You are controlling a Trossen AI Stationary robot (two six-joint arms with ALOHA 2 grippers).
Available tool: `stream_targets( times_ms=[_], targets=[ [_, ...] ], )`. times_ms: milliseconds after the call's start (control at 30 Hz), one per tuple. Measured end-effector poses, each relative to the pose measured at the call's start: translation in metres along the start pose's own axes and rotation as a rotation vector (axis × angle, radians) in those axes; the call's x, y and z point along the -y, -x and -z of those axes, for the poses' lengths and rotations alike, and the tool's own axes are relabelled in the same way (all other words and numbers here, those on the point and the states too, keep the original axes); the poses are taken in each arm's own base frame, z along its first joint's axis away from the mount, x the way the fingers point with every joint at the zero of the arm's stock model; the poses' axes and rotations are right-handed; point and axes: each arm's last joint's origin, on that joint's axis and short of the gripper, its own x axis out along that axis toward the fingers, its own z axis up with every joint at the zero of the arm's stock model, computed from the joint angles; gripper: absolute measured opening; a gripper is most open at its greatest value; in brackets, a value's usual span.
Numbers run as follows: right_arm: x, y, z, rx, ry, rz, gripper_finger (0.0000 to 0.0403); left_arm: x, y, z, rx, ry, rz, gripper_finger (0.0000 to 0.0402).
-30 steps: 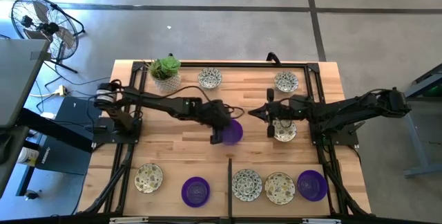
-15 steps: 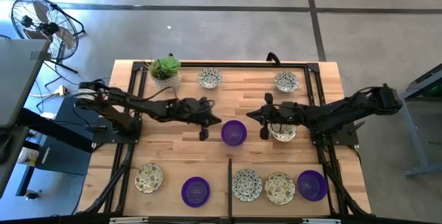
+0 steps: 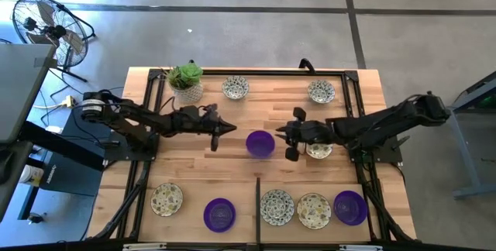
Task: Pick & Place Mini bowls
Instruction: Stack the top purple bowl on the purple bowl on the shelf
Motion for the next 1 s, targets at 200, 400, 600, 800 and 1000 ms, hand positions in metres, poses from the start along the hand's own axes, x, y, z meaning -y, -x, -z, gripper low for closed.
stream_targets(
  times_ms=[200,400,600,800,1000],
  targets=[
    [-0.013,0.0,-0.016,-0.135,0.068,-0.011,0.0124,-0.002,0.01,0.007,0.036,-0.005,0.011,0.0001],
    [-0.035,-0.025,-0.026,-0.297,0.237,-0.122,0.0159,-0.001,0.011,0.009,0.024,-0.005,0.031,0.0001],
    [-0.057,-0.054,-0.023,-0.486,0.41,-0.172,0.0191,-0.001,0.011,0.01,0.008,-0.002,0.033,0.0001],
    [-0.065,-0.072,-0.012,-0.593,0.506,-0.241,0.0198,-0.001,0.011,0.012,-0.004,-0.001,0.035,0.0001],
    [-0.062,-0.081,-0.005,-0.618,0.596,-0.217,0.0169,-0.001,0.011,0.012,-0.006,0.002,0.036,0.0001]
  ],
)
